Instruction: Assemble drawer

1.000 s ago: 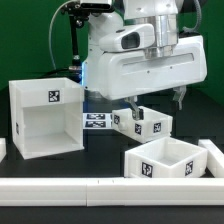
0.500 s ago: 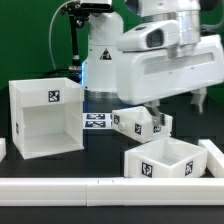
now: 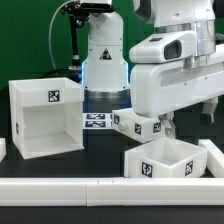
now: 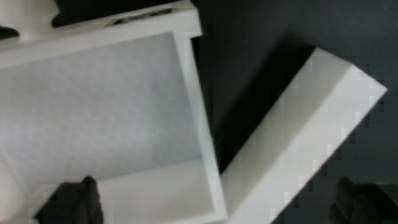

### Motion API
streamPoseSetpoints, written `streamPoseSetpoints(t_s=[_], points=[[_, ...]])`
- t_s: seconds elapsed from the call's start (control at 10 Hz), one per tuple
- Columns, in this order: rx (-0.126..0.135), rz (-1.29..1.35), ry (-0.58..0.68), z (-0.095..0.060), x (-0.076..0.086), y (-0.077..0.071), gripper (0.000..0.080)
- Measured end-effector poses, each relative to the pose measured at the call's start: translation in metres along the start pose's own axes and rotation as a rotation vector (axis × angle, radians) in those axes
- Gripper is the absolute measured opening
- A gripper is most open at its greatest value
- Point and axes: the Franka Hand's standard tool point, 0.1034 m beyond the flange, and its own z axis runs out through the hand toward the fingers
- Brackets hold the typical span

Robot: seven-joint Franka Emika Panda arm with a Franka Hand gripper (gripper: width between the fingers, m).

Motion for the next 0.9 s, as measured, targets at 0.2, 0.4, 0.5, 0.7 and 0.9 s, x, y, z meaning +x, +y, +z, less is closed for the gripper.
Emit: streamPoseSetpoints(t_s=[0.2,0.4,0.5,0.7,0.9], points=[[-0.006,-0.076,0.009,0.0147,-0.0136,0.0097,0.0649],[-0.004,-0.068,0.007,0.0164,-0.0149,0.0102,0.0622],[-0.003,-0.067,0.007,0.0168,-0.0153,0.0103,0.0456],[-0.003,-0.067,0.006,0.0169,-0.0154,0.0103,0.0305],[-0.004,-0.074,0.006,0.0161,-0.0163,0.0111,0.0155]])
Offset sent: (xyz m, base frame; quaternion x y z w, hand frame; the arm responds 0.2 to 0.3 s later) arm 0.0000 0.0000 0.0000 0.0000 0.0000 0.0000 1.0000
